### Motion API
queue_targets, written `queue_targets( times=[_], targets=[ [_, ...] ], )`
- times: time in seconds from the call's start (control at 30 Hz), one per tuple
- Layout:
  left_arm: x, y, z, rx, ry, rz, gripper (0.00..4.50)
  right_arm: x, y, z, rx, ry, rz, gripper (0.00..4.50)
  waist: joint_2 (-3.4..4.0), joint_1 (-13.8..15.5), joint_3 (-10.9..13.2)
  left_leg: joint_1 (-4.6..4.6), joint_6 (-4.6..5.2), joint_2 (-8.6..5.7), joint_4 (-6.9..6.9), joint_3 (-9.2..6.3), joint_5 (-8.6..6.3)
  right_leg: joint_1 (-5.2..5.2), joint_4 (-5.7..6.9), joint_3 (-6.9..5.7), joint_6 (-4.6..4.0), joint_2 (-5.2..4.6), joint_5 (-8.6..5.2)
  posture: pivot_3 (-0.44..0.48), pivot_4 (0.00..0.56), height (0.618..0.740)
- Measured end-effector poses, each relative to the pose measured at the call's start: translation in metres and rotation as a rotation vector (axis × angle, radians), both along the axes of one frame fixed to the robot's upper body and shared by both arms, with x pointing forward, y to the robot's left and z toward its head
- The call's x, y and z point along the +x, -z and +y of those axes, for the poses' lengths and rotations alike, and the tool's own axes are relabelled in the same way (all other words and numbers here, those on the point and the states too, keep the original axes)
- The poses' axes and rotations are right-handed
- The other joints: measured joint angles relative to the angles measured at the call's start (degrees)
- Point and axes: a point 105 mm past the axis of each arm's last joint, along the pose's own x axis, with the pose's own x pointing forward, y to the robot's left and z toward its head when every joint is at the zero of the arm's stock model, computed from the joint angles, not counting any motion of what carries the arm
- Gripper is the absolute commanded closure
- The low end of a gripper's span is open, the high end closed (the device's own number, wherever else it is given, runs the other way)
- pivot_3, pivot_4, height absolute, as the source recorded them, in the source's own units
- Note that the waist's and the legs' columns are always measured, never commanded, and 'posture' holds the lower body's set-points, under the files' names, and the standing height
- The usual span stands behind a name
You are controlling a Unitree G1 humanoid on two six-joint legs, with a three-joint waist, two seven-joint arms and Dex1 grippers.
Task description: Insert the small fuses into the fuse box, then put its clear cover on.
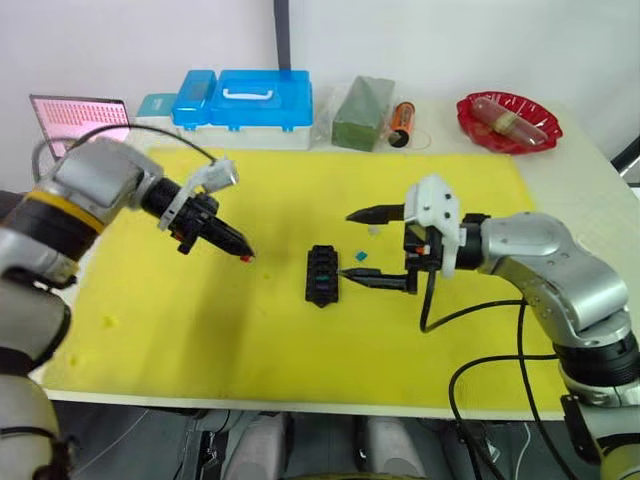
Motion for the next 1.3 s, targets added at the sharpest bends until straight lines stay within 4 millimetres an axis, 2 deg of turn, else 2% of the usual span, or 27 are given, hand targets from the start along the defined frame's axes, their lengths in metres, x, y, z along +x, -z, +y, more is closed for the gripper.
queue_targets(
  times=[0.17,0.33,0.47,0.57,1.03,1.13,1.3],
  targets=[
    [0.003,0.024,0.01,0.289,0.308,-0.09,4.48,-0.006,0.005,0.006,-0.004,-0.025,0.009,0.0,-0.12,0.1,0.1,-0.19,0.07,-0.03,0.09,0.0,-0.03,-0.16,0.03,-0.01,0.02,0.02,0.0,0.0,0.15,0.74],
    [0.011,0.031,0.013,0.491,0.612,-0.165,4.48,-0.008,0.009,0.008,0.001,-0.02,0.034,0.0,-0.18,0.3,0.2,-0.74,0.11,-0.07,0.41,-0.04,-0.03,-0.57,0.15,-0.06,0.04,0.01,0.02,0.0,0.15,0.74],
    [0.012,0.042,-0.001,0.522,0.762,-0.168,4.48,-0.008,0.012,0.007,0.0,-0.01,0.046,0.0,-0.2,0.2,0.2,-0.92,0.28,-0.08,0.76,-0.05,-0.12,-0.65,0.21,-0.07,0.08,0.03,0.03,0.0,0.15,0.74],
    [0.014,0.047,-0.013,0.531,0.84,-0.18,4.48,-0.009,0.012,0.008,-0.003,-0.006,0.051,0.0,-0.23,0.2,0.2,-0.95,0.41,-0.08,0.99,-0.03,-0.2,-0.57,0.23,-0.06,0.16,0.04,0.06,0.0,0.15,0.74],
    [0.015,0.059,-0.021,0.602,0.972,-0.164,4.48,-0.014,0.013,0.006,-0.006,-0.008,0.088,0.0,-0.26,0.1,0.2,-0.94,0.42,-0.07,1.05,-0.03,-0.2,-0.56,0.26,-0.04,0.17,0.07,0.07,0.0,0.15,0.74],
    [0.016,0.061,-0.023,0.599,0.974,-0.167,3.74,-0.014,0.012,0.005,-0.004,-0.007,0.087,0.0,-0.26,0.1,0.2,-0.94,0.42,-0.07,1.06,-0.03,-0.2,-0.56,0.27,-0.04,0.17,0.07,0.07,0.0,0.15,0.74],
    [0.019,0.059,-0.025,0.586,0.954,-0.192,2.0,-0.014,0.013,0.005,-0.004,-0.009,0.088,0.0,-0.26,0.3,0.2,-0.93,0.42,-0.08,1.09,-0.05,-0.2,-0.52,0.28,-0.06,0.18,0.07,0.07,0.0,0.15,0.74]
  ],
)
